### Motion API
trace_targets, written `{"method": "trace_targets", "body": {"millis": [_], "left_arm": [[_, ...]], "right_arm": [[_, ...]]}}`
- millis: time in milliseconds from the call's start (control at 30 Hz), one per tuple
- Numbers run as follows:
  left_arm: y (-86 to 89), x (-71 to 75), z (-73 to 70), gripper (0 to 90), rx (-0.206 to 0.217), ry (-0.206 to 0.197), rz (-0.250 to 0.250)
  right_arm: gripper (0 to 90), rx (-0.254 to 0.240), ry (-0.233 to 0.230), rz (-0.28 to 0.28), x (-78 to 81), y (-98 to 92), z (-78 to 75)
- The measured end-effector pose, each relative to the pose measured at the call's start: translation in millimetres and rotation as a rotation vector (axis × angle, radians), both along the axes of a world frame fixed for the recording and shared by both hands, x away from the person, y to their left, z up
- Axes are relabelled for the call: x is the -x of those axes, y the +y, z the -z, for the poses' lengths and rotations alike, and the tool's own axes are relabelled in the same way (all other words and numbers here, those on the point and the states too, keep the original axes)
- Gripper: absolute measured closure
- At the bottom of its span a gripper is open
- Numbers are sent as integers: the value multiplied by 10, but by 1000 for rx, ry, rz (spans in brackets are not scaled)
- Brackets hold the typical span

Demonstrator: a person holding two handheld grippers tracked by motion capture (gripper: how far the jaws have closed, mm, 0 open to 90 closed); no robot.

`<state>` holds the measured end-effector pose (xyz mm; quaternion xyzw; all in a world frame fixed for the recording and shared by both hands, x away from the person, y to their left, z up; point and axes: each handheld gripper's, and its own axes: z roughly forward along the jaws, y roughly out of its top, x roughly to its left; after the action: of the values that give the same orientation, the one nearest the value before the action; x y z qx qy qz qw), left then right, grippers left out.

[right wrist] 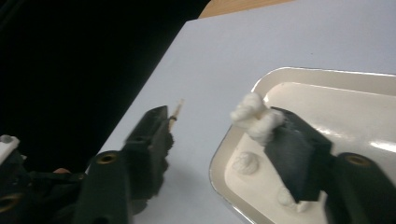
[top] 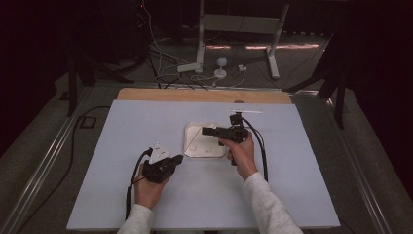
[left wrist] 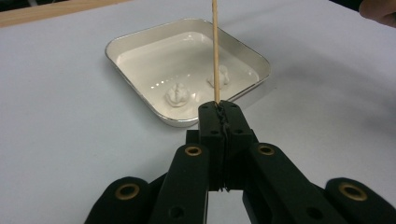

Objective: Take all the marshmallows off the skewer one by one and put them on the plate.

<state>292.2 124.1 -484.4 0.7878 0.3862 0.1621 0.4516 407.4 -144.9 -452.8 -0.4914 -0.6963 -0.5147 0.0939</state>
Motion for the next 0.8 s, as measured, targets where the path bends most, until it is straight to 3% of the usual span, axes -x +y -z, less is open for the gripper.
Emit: {"method": "trace_targets", "body": {"millis": [267, 567, 700, 800], "left_arm": [[-129, -10, 47, 900, -13, 14, 39], [-240, -9, 57, 900, -23, 14, 78], [-281, -46, 97, 900, -53, 30, 64], [-269, -74, 126, 900, -52, 43, 47]], "right_arm": [[232, -13, 5, -31, 11, 72, 43], [169, -3, 16, -38, 25, 132, 96], [169, -5, 22, -54, 42, 166, 116], [171, -10, 22, -56, 46, 164, 125]]}}
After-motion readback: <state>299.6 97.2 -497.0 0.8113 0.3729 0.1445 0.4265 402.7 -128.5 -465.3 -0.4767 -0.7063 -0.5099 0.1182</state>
